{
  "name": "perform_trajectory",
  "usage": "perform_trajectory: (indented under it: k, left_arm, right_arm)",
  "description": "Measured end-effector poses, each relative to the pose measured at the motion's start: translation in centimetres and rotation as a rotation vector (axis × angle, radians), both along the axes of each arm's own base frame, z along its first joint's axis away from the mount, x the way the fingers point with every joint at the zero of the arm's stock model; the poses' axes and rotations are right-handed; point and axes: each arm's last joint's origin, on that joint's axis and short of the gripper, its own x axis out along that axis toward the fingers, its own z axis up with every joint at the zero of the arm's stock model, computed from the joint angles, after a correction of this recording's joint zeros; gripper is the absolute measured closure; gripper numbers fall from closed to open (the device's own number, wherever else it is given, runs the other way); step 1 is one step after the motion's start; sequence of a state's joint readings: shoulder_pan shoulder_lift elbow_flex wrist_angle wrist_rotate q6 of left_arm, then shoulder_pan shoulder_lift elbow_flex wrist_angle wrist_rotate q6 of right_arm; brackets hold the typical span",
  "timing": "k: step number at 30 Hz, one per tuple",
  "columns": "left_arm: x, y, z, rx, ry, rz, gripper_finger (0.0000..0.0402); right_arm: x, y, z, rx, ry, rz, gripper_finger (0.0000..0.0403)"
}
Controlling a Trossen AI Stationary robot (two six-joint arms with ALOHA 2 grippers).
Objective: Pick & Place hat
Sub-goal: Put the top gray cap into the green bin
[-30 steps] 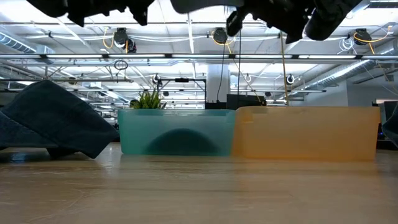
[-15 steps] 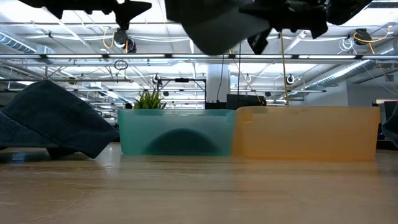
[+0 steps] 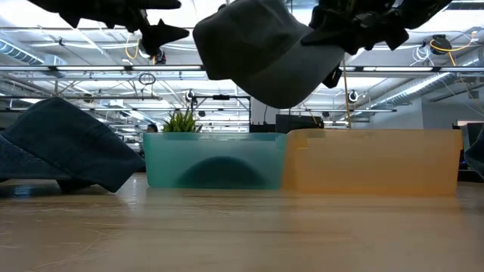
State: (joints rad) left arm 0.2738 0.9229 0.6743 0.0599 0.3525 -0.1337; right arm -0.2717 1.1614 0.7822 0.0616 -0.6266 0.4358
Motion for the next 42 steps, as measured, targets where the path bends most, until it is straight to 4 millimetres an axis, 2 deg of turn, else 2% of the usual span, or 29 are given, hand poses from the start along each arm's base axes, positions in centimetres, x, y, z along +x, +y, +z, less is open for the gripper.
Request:
perform_trajectory:
  k: [7,14,19,24,30,37,42]
  left_arm:
    - [1.3,-0.4,-0.4,0.020,-0.016,0.023,0.0102]
    - [2.8,-1.0,-0.8,0.019,-0.044,-0.013,0.0084]
    - [3.7,-0.9,-1.4,0.018,-0.026,0.011,0.0082]
    - [4.9,-1.5,-0.6,0.055,-0.043,-0.013,0.0086]
    - [6.0,-2.2,-0.4,0.063,0.034,-0.052,0.0084]
    - [6.3,-2.3,-0.5,0.047,0.067,-0.034,0.0108]
    - [6.3,-2.3,-0.6,0.008,0.078,-0.025,0.0149]
  right_arm:
    - [0.1,0.3,0.0,-0.003,-0.001,0.014,0.0403]
    - [0.1,0.4,-0.1,-0.016,0.007,-0.009,0.0403]
    - [0.9,0.9,-0.6,-0.025,0.008,0.001,0.0403]
    - [1.6,1.2,-1.4,-0.019,0.032,0.021,0.0403]
    - [1.8,1.1,-1.5,-0.021,0.030,0.022,0.0403]
    - [1.8,1.1,-1.5,-0.021,0.030,0.022,0.0403]
    - [1.8,1.1,-1.4,-0.025,0.011,0.025,0.0403]
